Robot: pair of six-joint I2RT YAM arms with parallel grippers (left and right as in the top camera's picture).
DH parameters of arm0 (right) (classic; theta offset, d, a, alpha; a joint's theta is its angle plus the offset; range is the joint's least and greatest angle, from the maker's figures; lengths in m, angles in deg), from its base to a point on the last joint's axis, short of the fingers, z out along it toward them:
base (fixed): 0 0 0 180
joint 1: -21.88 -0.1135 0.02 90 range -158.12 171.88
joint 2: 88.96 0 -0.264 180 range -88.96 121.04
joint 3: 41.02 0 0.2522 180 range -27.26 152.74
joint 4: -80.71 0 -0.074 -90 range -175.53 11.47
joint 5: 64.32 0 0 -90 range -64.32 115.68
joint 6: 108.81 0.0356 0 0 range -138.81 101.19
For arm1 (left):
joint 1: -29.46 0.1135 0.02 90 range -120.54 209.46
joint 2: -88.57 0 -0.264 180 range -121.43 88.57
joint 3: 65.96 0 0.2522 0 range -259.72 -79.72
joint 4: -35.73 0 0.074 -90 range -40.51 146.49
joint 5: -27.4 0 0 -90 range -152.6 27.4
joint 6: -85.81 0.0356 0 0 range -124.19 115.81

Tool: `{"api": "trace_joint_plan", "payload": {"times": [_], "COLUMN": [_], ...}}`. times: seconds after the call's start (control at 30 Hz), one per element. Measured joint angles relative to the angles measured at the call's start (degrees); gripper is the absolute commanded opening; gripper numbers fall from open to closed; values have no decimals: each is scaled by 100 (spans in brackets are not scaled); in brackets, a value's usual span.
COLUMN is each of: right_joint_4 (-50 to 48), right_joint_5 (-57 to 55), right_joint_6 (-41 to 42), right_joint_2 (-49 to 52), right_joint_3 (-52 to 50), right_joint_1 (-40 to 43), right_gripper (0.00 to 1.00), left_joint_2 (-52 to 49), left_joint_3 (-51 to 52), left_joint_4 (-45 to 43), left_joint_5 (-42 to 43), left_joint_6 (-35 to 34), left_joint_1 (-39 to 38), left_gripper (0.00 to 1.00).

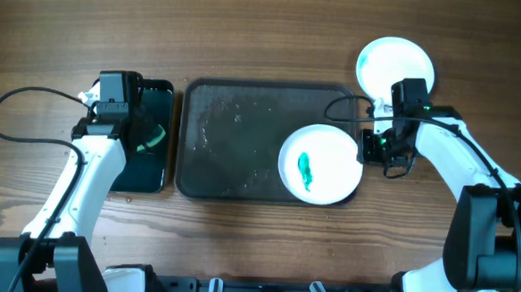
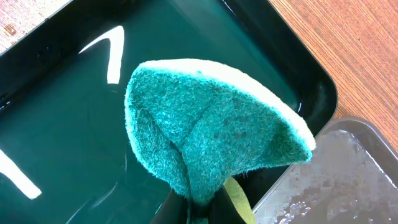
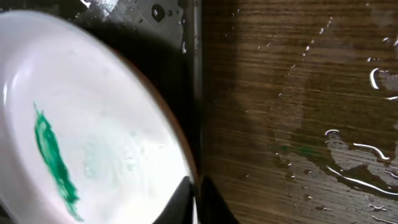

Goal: Clean dirty plates on tray and stack at the side

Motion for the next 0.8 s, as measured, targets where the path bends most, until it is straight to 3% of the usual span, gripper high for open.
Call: {"api": "trace_joint_plan", "payload": {"times": [0.23, 0.43, 0.63, 0.8], "right_joint_4": [-136, -1882, -3128, -3694], "right_joint_5": [715, 1340, 551, 190], "right_joint_6": [166, 1010, 1545, 1628], "right_joint_2": [0, 0, 101, 872], "right_joint_3": [7, 83, 105, 120], "right_joint_1": [0, -323, -1504, -2124], "right_gripper": [4, 4, 4, 4], "left_joint_2": [0, 0, -4, -109], "left_joint_3": [0, 4, 17, 20], "left_joint_4": [-24, -522, -1366, -2087], "left_joint_5": [114, 1001, 1775, 1928], "left_joint_6": [0, -2, -4, -4], "left_joint_1": [0, -2, -417, -1145], "left_gripper": [4, 4, 4, 4]}}
